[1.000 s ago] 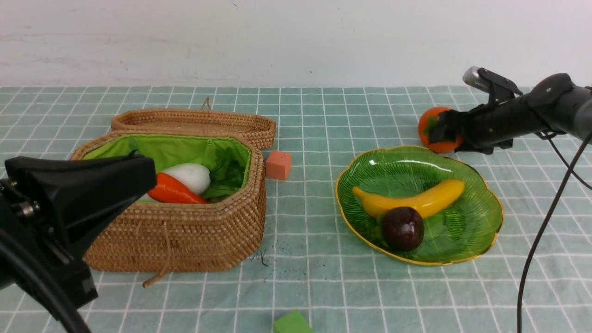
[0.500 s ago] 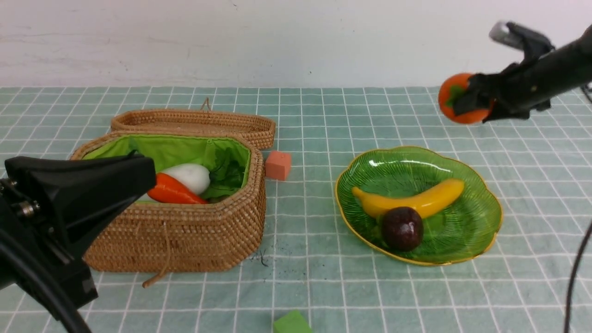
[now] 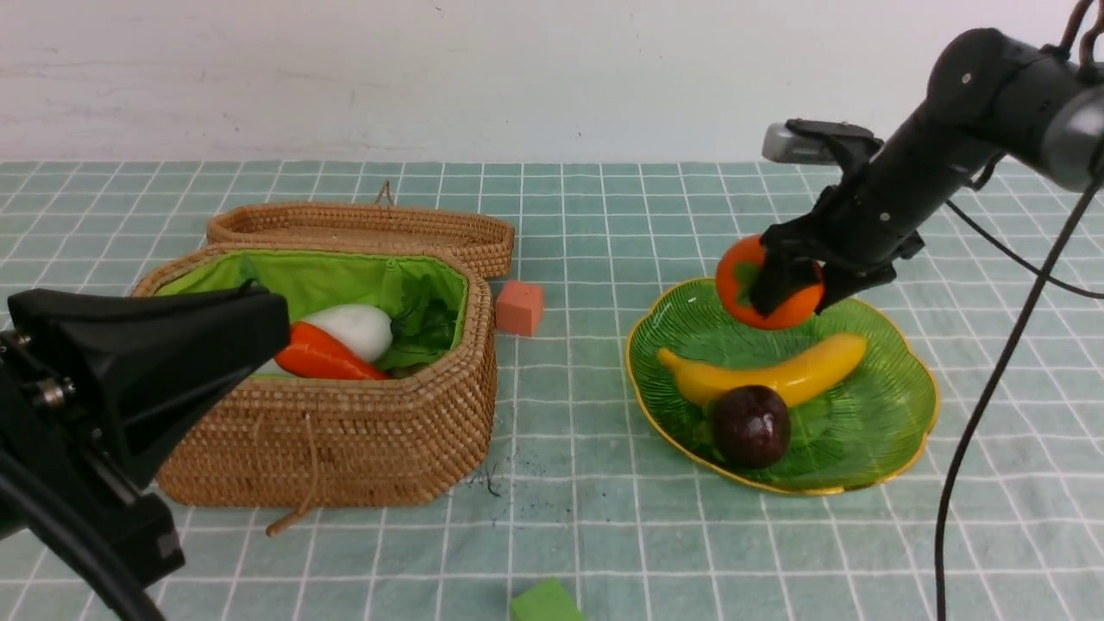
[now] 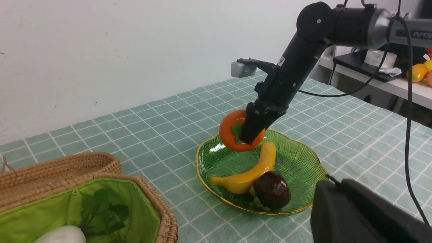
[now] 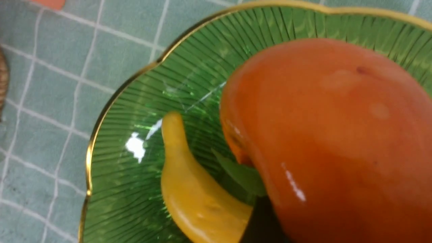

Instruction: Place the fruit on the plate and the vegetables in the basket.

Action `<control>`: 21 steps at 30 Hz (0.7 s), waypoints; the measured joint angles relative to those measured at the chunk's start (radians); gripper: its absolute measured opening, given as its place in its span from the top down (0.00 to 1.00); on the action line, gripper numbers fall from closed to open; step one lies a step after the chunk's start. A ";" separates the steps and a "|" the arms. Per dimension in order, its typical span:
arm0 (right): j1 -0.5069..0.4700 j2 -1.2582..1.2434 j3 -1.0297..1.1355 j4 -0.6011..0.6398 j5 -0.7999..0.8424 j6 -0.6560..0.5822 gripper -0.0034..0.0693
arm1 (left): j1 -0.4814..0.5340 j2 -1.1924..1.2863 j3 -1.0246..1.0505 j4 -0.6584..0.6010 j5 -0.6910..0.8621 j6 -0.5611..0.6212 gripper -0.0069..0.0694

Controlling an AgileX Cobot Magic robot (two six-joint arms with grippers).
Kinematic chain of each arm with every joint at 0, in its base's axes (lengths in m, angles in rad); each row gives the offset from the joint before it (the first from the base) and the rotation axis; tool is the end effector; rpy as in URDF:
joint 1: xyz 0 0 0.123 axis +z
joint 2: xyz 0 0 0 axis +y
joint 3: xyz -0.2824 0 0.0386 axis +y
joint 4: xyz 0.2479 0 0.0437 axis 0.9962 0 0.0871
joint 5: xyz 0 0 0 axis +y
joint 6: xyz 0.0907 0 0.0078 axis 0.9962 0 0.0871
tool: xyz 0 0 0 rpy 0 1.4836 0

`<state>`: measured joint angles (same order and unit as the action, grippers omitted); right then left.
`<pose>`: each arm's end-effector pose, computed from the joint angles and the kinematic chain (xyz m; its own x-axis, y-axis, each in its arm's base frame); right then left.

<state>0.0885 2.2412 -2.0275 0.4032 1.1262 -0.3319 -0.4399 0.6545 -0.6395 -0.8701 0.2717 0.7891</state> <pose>0.4817 0.0751 0.2305 -0.8941 -0.2201 -0.3902 -0.3420 0.8979 0.2772 0.1156 -0.0751 0.3560 -0.1327 -0.0051 -0.9911 0.5942 0.7999 -0.0837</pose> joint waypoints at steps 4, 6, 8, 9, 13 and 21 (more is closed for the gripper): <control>0.001 -0.008 0.001 -0.003 0.005 0.023 0.06 | 0.000 0.000 0.000 0.000 0.000 0.000 0.89; 0.001 -0.023 0.001 -0.008 0.034 0.032 0.03 | 0.000 0.000 0.000 0.000 0.000 0.000 0.89; 0.001 -0.055 0.001 -0.023 0.074 0.042 0.04 | 0.000 0.000 0.000 0.000 0.000 0.000 0.88; 0.001 -0.083 0.001 -0.040 0.093 0.053 0.06 | 0.000 0.000 0.000 0.000 0.000 0.000 0.88; 0.001 -0.174 0.001 -0.097 0.103 0.104 0.25 | 0.000 0.000 0.000 0.000 0.001 0.000 0.89; 0.001 -0.469 0.188 -0.201 0.107 0.200 0.82 | 0.000 -0.167 0.081 0.000 0.000 0.000 0.93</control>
<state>0.0896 1.7719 -1.8400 0.2018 1.2335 -0.1316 -0.4399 0.4872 -0.5587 -0.8701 0.2718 0.7891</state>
